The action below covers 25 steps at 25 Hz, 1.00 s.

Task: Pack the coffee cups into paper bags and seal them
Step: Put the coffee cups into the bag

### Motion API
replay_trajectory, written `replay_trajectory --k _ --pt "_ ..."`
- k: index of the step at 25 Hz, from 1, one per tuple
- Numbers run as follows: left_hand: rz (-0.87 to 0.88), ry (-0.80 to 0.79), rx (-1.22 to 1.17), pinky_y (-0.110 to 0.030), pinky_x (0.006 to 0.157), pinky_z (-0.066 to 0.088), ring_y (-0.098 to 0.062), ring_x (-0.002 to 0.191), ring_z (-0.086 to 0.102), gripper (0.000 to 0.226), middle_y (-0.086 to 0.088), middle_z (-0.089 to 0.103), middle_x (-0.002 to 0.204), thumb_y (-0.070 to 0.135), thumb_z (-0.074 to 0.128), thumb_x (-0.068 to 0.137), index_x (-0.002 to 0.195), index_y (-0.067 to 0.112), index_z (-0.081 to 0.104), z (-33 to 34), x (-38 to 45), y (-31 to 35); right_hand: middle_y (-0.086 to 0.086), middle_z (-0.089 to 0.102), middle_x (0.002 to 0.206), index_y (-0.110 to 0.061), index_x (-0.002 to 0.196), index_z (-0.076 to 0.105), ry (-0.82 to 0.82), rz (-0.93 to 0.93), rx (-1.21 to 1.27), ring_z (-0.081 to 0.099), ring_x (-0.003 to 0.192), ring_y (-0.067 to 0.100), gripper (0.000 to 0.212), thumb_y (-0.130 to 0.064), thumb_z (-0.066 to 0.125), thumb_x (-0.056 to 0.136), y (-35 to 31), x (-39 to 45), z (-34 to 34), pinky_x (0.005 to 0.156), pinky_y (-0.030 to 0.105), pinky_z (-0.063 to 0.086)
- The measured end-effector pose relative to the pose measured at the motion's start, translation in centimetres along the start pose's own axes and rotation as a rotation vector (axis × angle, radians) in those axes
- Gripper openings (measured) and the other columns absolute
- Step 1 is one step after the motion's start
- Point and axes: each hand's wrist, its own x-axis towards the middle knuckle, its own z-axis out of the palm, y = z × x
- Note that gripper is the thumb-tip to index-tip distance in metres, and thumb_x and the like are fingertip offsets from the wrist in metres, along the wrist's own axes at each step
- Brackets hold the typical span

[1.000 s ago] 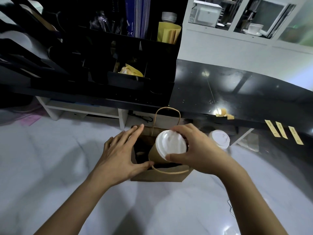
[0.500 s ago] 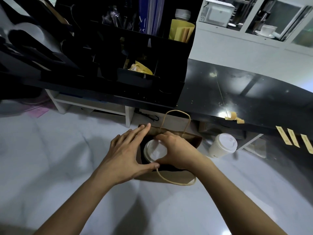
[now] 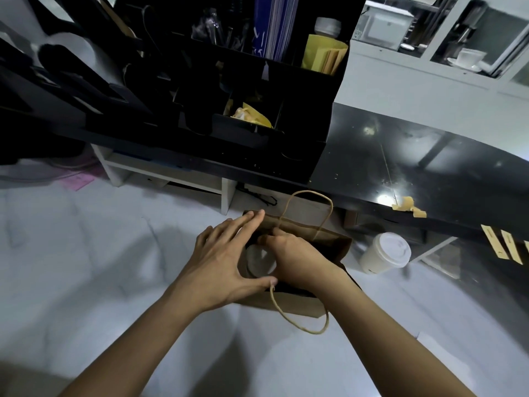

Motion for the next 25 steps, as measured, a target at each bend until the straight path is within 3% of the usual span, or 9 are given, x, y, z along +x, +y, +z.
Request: replay_trajectory --k 5,10,16,20,23,25 --pt "-0.021 -0.024 0.001 -0.05 0.123 0.014 -0.011 0.153 0.003 0.111 0.023 -0.004 0.165 0.083 0.059 0.072 0.151 0.055 -0.014 0.0 0.0 -0.1 0.007 0.054 0.138 -0.021 0.141 0.05 -0.019 0.004 -0.037 0.062 0.116 0.027 0.052 -0.018 0.068 0.092 0.0 0.8 1.1 0.094 0.041 0.055" --pt "-0.018 -0.015 -0.005 -0.047 0.123 0.014 -0.01 0.152 0.003 0.11 0.026 -0.006 0.164 0.082 0.059 0.073 0.152 0.054 -0.013 0.0 0.1 -0.1 0.006 0.051 0.141 -0.023 0.148 0.044 -0.025 0.032 -0.009 0.06 0.118 0.027 0.063 -0.017 0.07 0.091 0.2 0.9 1.5 0.096 0.041 0.055" --pt "-0.03 -0.007 -0.015 -0.048 0.123 0.014 -0.01 0.152 0.006 0.11 0.024 -0.003 0.165 0.084 0.057 0.071 0.152 0.055 -0.012 0.1 0.3 -0.2 0.0 0.051 0.145 -0.026 0.154 0.037 0.048 0.046 0.152 0.053 0.13 0.019 0.079 -0.025 0.077 0.086 0.7 -1.0 0.6 0.105 0.032 0.048" --pt "-0.046 -0.016 -0.018 -0.046 0.124 0.013 -0.012 0.152 0.005 0.11 0.023 -0.003 0.164 0.089 0.049 0.065 0.15 0.057 -0.013 0.1 0.5 -0.1 -0.01 0.06 0.131 -0.034 0.141 0.051 0.201 0.079 0.257 0.06 0.109 0.008 0.054 -0.042 0.07 0.091 2.0 -3.8 -1.3 0.091 0.023 0.052" --pt "-0.047 -0.025 -0.01 -0.045 0.124 0.012 -0.012 0.152 0.004 0.111 0.025 -0.004 0.164 0.091 0.045 0.063 0.151 0.056 -0.011 0.1 0.9 -0.1 -0.017 0.063 0.113 -0.04 0.128 0.061 0.267 0.139 0.312 0.06 0.092 0.0 0.035 -0.044 0.066 0.094 3.6 -6.1 -2.7 0.076 0.015 0.051" --pt "-0.041 -0.025 -0.016 -0.044 0.124 0.011 -0.01 0.151 0.003 0.11 0.026 -0.004 0.163 0.091 0.048 0.065 0.152 0.054 -0.009 0.1 1.0 0.0 -0.022 0.063 0.105 -0.042 0.121 0.064 0.321 0.179 0.359 0.06 0.09 -0.006 0.026 -0.043 0.066 0.095 4.7 -7.4 -3.4 0.07 0.01 0.046"
